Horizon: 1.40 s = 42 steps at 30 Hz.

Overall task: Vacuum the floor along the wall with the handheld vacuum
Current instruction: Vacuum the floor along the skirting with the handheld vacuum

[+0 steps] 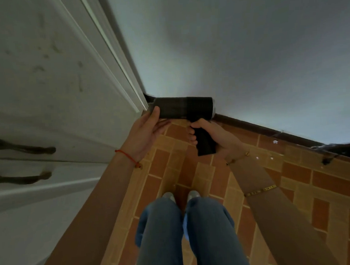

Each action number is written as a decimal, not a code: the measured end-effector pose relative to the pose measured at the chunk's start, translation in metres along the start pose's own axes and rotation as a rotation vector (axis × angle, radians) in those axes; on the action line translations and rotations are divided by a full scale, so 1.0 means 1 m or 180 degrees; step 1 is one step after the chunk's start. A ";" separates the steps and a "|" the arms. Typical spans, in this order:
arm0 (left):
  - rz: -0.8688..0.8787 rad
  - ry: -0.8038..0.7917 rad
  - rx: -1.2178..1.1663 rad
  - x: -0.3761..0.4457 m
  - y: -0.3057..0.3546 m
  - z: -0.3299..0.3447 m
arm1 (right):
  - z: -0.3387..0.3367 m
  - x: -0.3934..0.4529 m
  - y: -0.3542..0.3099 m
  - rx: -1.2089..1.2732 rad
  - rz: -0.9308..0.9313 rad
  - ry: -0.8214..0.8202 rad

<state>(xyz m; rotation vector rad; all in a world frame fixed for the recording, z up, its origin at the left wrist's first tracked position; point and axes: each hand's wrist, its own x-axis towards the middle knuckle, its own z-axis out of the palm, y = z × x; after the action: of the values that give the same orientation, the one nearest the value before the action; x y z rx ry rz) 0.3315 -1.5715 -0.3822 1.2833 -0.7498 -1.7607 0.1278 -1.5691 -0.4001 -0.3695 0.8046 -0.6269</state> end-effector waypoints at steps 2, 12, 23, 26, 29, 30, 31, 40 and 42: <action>0.0057 -0.0085 0.0178 0.027 -0.040 -0.019 | -0.032 0.031 0.024 -0.0006 0.0014 -0.0011; 0.0115 -0.0077 0.0747 0.154 -0.229 -0.113 | -0.169 0.176 0.143 -0.0310 -0.0034 0.0213; -0.0097 0.0116 0.1250 0.217 -0.337 -0.168 | -0.248 0.261 0.211 -0.0470 0.0012 0.0361; 0.0027 0.0157 0.1267 0.226 -0.349 -0.171 | -0.256 0.272 0.216 -0.0546 -0.0057 0.0386; 0.0194 0.0199 0.1546 0.237 -0.361 -0.174 | -0.262 0.282 0.220 -0.0704 -0.0218 0.0595; 0.0247 0.0234 0.1766 0.242 -0.365 -0.176 | -0.264 0.286 0.221 -0.0780 -0.0261 0.0727; 0.0296 0.0282 0.2064 0.247 -0.370 -0.178 | -0.267 0.291 0.221 -0.0864 -0.0294 0.0884; 0.0966 0.0882 0.4398 0.306 -0.421 -0.217 | -0.281 0.343 0.192 -0.2462 -0.1338 0.1759; 0.0857 0.0838 0.4689 0.318 -0.435 -0.224 | -0.283 0.358 0.182 -0.2935 -0.1556 0.1861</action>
<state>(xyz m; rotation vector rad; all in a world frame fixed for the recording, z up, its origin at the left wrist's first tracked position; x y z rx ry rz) 0.3817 -1.6343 -0.9608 2.0608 -2.0846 -0.5911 0.1702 -1.6827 -0.8758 -1.2888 1.5797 -0.8029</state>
